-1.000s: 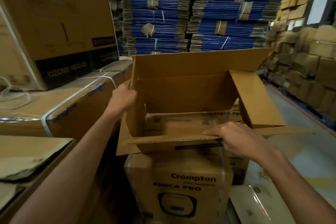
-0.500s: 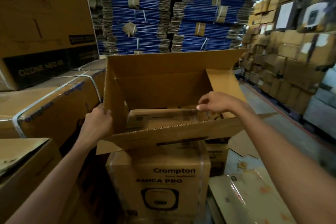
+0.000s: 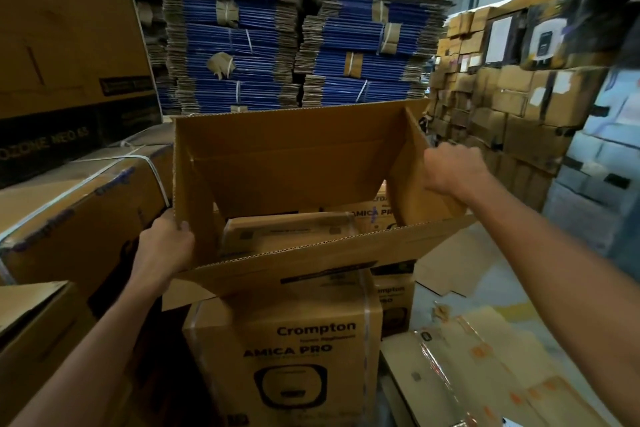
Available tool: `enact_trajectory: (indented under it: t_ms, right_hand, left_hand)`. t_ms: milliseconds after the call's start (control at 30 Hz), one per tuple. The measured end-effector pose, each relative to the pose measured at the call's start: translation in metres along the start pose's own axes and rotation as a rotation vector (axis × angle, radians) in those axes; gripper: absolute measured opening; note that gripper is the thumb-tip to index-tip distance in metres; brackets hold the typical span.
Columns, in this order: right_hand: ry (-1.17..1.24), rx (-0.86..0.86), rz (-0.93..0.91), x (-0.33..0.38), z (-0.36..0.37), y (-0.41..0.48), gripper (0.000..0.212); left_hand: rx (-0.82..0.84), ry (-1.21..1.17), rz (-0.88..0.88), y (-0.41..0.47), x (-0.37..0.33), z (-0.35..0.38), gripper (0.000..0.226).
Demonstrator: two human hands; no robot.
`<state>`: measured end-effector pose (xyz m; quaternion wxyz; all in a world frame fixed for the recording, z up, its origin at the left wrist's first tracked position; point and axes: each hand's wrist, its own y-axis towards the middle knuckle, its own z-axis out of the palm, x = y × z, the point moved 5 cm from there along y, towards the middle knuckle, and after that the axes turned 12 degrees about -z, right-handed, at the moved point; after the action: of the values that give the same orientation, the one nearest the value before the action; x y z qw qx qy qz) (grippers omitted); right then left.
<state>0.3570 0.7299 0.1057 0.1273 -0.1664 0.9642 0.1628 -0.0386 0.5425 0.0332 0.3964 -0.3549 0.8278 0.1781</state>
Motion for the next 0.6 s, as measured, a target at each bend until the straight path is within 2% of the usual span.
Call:
enact_trajectory:
  t_ms: [100,167,300,333,367,467,500,600]
  right_hand:
    - [0.034,0.012,0.187,-0.044,0.003,-0.018,0.015]
    - [0.088,-0.009,0.223,-0.051,0.009,-0.027,0.014]
    - [0.318,-0.395,0.161,0.000,-0.011,-0.059,0.036]
    - [0.379,-0.430,0.169,0.020,-0.014,-0.072,0.043]
    - [0.464,-0.405,0.187,0.039,-0.011,-0.086,0.052]
    - [0.803,-0.152,0.239,0.090,0.019,-0.108,0.069]
    - [0.874,-0.126,0.217,0.103,0.027,-0.107,0.068]
    - [1.000,-0.213,0.184,0.125,0.033,-0.096,0.066]
  left_hand:
    - [0.000,0.014,0.011,-0.001,-0.002,-0.001,0.016]
    - [0.016,0.011,0.015,-0.003,-0.005,0.000,0.016]
    - [0.061,-0.007,0.011,-0.003,-0.014,0.003,0.022]
    - [0.071,-0.005,0.010,-0.003,-0.016,0.004,0.026]
    - [0.084,-0.002,0.010,-0.004,-0.017,0.005,0.029]
    - [0.120,0.000,0.005,-0.008,-0.020,0.007,0.040]
    - [0.128,0.001,0.010,-0.010,-0.021,0.007,0.042]
    - [0.156,-0.010,0.043,-0.018,-0.027,0.010,0.043]
